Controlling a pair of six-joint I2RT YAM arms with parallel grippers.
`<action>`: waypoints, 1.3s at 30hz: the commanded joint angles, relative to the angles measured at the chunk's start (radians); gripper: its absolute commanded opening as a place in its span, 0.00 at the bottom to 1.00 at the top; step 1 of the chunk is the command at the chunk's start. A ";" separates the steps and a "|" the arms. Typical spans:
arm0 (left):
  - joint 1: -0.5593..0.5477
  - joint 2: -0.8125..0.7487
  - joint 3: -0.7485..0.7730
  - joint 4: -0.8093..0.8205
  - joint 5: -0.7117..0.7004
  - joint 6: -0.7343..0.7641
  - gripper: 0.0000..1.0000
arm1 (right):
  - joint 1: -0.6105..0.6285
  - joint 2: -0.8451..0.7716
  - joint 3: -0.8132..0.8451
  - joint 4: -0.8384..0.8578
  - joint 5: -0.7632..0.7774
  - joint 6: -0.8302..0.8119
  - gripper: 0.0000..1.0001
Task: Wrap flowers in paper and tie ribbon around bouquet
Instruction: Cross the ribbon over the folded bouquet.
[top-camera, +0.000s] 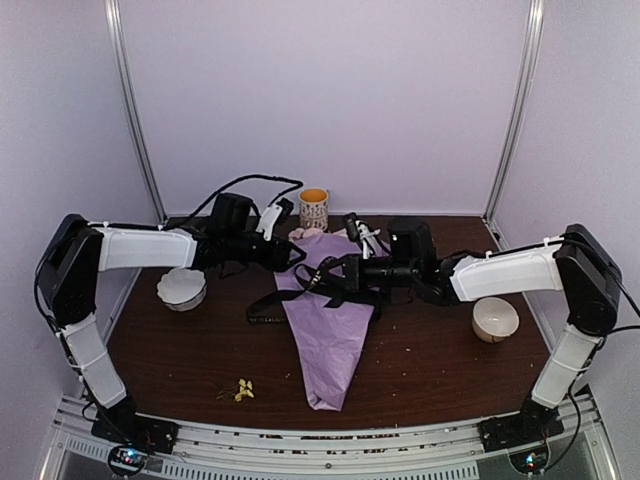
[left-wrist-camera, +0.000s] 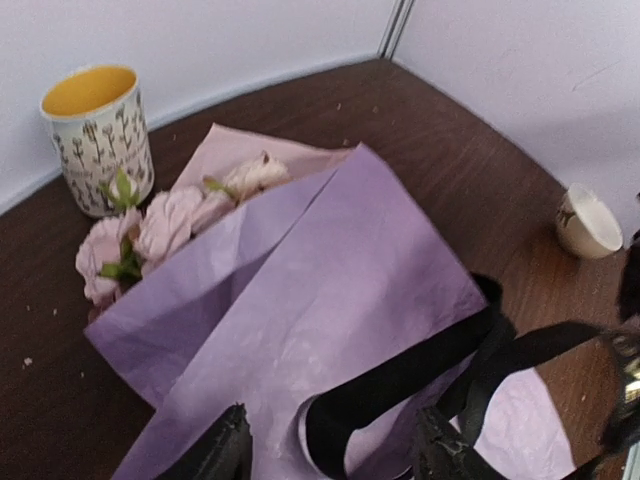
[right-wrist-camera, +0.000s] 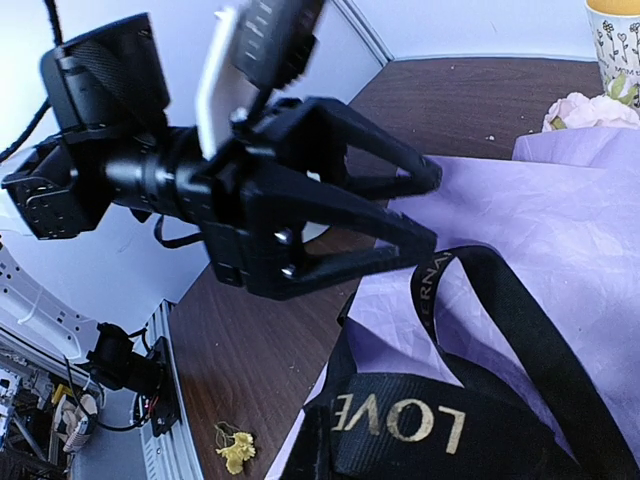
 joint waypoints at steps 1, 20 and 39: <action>-0.009 0.039 0.044 -0.207 -0.037 0.092 0.62 | -0.002 -0.080 -0.031 0.017 0.051 -0.004 0.00; -0.020 0.000 -0.031 -0.206 -0.116 0.110 0.00 | -0.133 -0.043 0.138 -0.190 0.183 -0.067 0.00; -0.021 -0.452 -0.637 0.214 -0.252 -0.177 0.09 | -0.186 0.215 0.255 -0.257 0.205 -0.042 0.00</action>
